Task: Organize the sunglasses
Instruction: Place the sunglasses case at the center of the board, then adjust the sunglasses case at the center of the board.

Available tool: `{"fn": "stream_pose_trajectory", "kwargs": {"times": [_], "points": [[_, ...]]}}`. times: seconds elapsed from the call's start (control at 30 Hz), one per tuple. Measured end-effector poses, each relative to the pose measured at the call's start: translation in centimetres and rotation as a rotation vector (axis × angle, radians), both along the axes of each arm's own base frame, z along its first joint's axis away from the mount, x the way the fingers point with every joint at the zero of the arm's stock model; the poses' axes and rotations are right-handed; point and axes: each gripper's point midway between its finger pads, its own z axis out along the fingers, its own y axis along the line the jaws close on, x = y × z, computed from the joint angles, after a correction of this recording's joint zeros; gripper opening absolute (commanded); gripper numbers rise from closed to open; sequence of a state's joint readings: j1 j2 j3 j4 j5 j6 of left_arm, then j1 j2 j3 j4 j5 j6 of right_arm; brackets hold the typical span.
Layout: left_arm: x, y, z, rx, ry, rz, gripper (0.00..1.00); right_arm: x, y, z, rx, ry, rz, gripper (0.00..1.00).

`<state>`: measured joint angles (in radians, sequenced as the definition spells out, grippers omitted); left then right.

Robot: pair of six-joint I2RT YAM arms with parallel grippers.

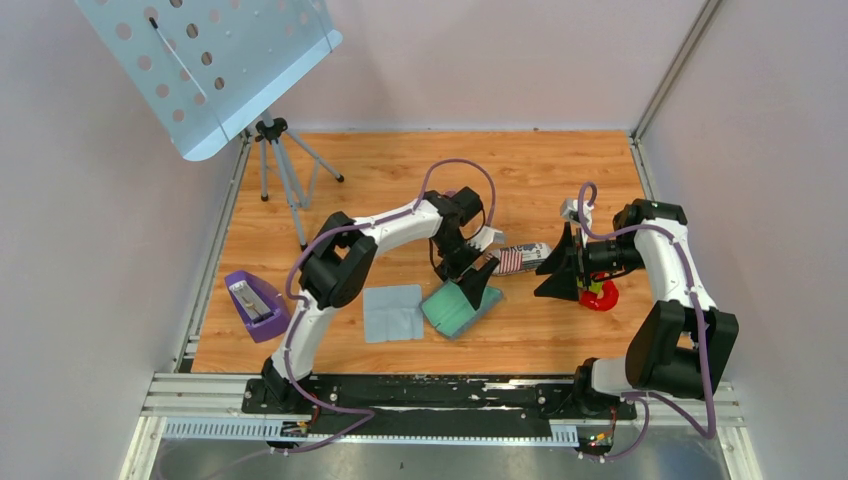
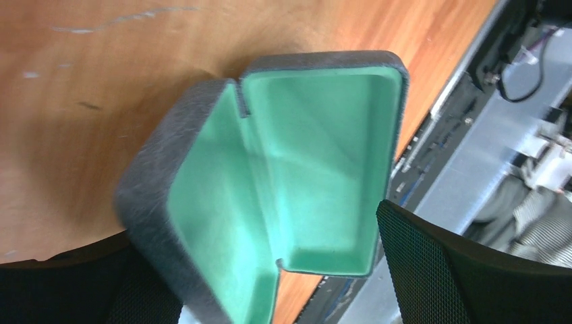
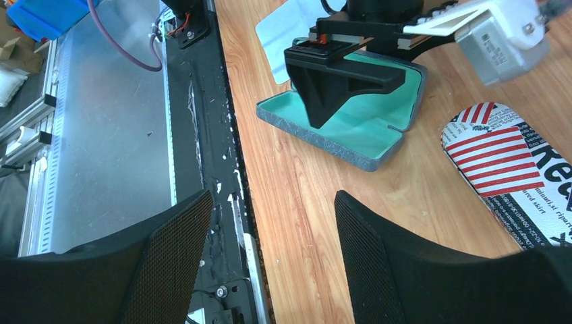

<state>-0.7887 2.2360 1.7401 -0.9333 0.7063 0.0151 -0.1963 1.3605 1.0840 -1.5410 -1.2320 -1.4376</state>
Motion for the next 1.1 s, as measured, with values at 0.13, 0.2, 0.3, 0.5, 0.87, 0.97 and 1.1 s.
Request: {"fn": "stream_pose_trajectory", "kwargs": {"times": [0.13, 0.2, 0.3, 0.5, 0.87, 0.97, 1.1], "points": [[2.2, 0.3, 0.4, 0.032, -0.135, 0.029, 1.00, -0.1, 0.1, 0.0, 0.000, 0.000, 0.004, 0.67], [3.8, 0.6, 1.6, 0.052, -0.241, 0.063, 1.00, -0.1, 0.1, 0.0, -0.004, 0.003, 0.004, 0.66], [6.5, 1.3, 5.1, 0.064, -0.427, 0.141, 1.00, 0.1, 0.1, -0.3, -0.039, -0.009, 0.004, 0.65], [8.7, 5.7, 12.7, -0.024, -0.733, 0.437, 0.97, 0.7, 1.6, -2.2, -0.231, -0.172, 0.094, 0.58], [5.1, 8.4, 5.3, 0.008, -0.633, 0.475, 0.70, 4.0, 6.8, -8.6, -0.415, -0.214, 0.204, 0.36], [3.8, 8.7, 2.9, 0.033, -0.571, 0.464, 0.70, 4.3, 7.9, -10.9, -0.463, -0.192, 0.240, 0.35], [3.6, 8.3, 2.1, 0.023, -0.551, 0.456, 0.70, 4.6, 8.1, -12.9, -0.520, -0.179, 0.256, 0.35]]}}
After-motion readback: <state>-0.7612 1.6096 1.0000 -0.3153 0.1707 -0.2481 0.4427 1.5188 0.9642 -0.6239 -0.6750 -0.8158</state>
